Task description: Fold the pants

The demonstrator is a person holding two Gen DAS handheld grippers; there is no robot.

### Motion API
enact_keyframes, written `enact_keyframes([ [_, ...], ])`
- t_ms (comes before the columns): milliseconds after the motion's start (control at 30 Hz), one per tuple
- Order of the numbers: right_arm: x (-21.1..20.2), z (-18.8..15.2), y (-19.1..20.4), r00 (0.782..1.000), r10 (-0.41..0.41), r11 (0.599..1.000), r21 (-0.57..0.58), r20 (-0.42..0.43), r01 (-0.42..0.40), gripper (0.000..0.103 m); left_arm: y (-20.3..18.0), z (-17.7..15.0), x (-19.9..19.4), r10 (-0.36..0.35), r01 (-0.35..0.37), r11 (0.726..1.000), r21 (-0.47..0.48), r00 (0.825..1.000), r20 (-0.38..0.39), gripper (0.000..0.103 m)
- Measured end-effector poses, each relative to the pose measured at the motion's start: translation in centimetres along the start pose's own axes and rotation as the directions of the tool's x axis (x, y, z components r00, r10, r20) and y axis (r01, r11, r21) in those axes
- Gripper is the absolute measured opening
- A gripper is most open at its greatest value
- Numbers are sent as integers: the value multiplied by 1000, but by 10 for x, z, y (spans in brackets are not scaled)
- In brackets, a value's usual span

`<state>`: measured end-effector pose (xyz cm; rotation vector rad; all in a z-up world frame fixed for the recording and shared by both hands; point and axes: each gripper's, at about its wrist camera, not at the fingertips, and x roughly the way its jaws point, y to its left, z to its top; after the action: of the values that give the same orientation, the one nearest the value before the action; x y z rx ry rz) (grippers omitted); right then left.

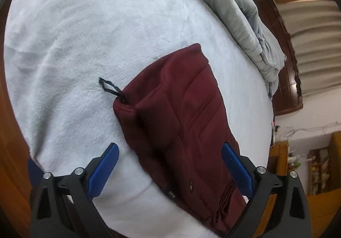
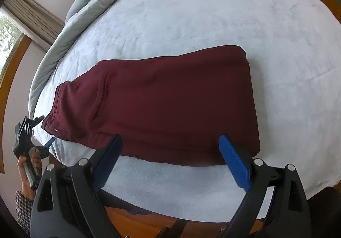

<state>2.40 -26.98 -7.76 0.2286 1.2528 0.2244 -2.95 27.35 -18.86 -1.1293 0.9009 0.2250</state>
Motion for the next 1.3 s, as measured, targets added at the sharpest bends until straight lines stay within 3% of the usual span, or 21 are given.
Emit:
enact_keyframes([
  [167,1,-2,-1,1000,1,1000,4,-8,-1,91,-14,1,6,-33,33,999,23,999,-5,70],
  [200,1,-2,0,1000,1,1000,4,-8,-1,91,-19,1,4,-45,45,998,40,999,0,70],
  [300,2,-2,2,1000,3,1000,0,-9,-3,91,-39,-6,-11,-220,217,967,137,976,6,69],
  [333,4,-2,3,1000,2,1000,-1,-11,-2,91,-43,-7,-12,-243,239,959,152,970,7,69],
  [367,5,-2,3,1000,2,1000,1,-12,-2,91,-45,-6,-10,-233,230,960,158,972,6,69],
  [500,7,-3,6,1000,12,1000,-6,-17,-12,91,-36,5,15,-41,41,993,106,999,-10,80],
  [567,7,-4,8,1000,12,1000,-16,-17,-12,91,-28,9,28,38,-37,996,82,999,-12,80],
  [633,7,-4,8,1000,7,1000,-17,-17,-7,91,-25,11,35,64,-63,995,74,998,-11,80],
  [733,8,-3,4,1000,7,1000,1,-20,-7,91,-29,10,34,83,-84,993,86,996,13,62],
  [800,9,-4,1,1000,9,1000,19,-21,-8,91,-27,10,31,99,-100,992,74,995,22,38],
  [1033,5,-4,-8,999,31,997,64,-11,-30,91,-27,5,20,29,-32,998,49,998,51,29],
  [1167,-2,-2,-11,999,37,997,63,11,-38,91,-65,-6,2,-52,34,984,173,994,98,28],
  [1300,-10,-1,-12,998,54,997,58,31,-56,91,-111,-25,-7,-100,57,942,330,988,115,28],
])
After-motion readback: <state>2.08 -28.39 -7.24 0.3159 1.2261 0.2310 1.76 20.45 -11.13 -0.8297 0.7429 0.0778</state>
